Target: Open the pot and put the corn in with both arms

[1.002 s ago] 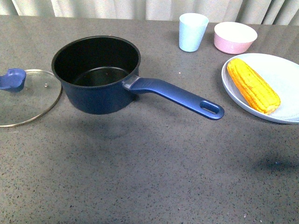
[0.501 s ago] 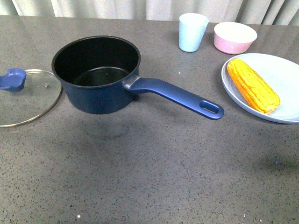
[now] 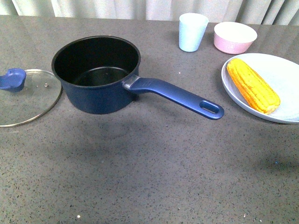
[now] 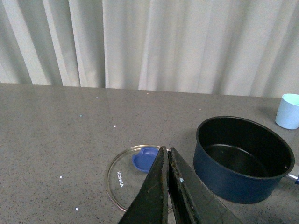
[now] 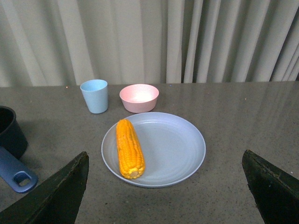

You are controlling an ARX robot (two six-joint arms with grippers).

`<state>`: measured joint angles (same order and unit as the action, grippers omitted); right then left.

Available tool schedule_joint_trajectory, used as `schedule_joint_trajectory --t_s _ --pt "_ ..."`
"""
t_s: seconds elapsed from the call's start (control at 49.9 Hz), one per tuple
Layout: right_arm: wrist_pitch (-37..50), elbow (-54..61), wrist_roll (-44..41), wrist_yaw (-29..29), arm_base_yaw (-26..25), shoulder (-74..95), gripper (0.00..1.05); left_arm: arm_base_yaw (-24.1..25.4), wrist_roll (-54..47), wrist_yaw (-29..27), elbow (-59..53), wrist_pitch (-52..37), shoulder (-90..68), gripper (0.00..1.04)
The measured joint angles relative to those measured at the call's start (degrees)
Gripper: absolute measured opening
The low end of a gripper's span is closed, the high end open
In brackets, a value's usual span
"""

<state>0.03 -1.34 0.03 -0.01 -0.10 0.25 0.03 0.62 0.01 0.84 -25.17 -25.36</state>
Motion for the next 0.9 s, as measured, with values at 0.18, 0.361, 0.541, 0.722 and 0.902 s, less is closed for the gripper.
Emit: schedule_joint_trajectory --t_s 0.18,0.361,0.541,0.722,0.902 --pt "0.00 0.00 -0.02 0.00 0.00 0.00 0.96 0.00 0.00 0.00 0.00 4.81 4.98 0.02" --pt "0.00 0.00 -0.02 0.00 0.00 0.00 0.96 0.00 0.00 0.00 0.00 9.20 9.42 0.02" --pt "0.00 0.00 0.00 0.00 0.00 0.00 0.96 0.00 0.00 0.00 0.00 12.28 12.55 0.02" --pt "0.00 0.00 0.00 0.00 0.00 0.00 0.96 0.00 0.00 0.00 0.00 14.51 14.80 0.02" --pt "0.00 0.00 0.00 0.00 0.00 0.00 0.96 0.00 -0.02 0.00 0.00 24.81 24.20 0.02"
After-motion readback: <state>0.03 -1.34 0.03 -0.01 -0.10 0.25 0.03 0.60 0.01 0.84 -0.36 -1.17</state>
